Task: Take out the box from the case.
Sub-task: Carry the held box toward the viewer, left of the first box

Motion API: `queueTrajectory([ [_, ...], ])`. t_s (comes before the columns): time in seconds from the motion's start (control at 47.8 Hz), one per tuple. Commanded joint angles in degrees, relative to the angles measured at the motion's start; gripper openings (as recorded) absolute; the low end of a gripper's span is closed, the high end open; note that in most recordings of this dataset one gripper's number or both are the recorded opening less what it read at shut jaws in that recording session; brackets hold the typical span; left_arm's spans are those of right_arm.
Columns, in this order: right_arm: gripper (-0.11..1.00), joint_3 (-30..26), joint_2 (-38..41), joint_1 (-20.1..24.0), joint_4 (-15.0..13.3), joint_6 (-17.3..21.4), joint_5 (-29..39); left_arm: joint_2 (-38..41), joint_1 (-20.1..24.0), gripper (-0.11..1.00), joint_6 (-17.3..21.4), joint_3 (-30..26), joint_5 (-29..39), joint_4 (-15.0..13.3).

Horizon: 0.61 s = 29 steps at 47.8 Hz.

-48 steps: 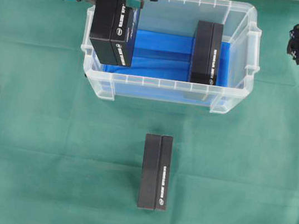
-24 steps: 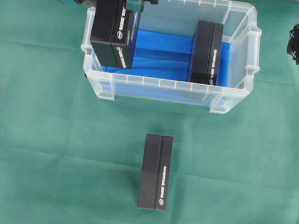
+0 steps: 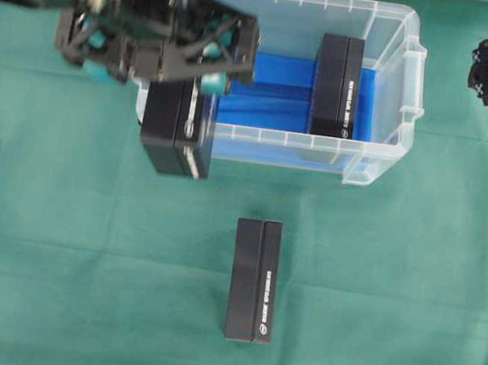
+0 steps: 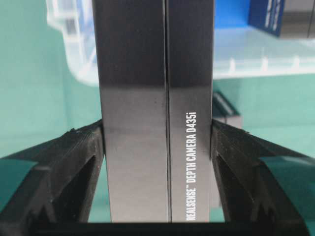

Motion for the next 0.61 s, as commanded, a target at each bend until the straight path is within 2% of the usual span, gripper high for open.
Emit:
queueTrajectory([
  [0.0, 0.93, -0.6, -0.4, 0.0, -0.2, -0.1, -0.4, -2.4, -2.5, 0.64, -1.8, -0.1, -0.1, 1.2],
  [0.293, 0.93, -0.6, -0.4, 0.3, -0.2, -1.5, -0.4, -2.5, -10.4, 0.64, -9.8, 1.8, 0.3, 3.7],
  [0.586, 0.93, -0.6, -0.1, 0.3, -0.4, -1.8, -0.4, -1.9, -17.0, 0.64, -16.5, 1.8, 1.0, 4.0],
])
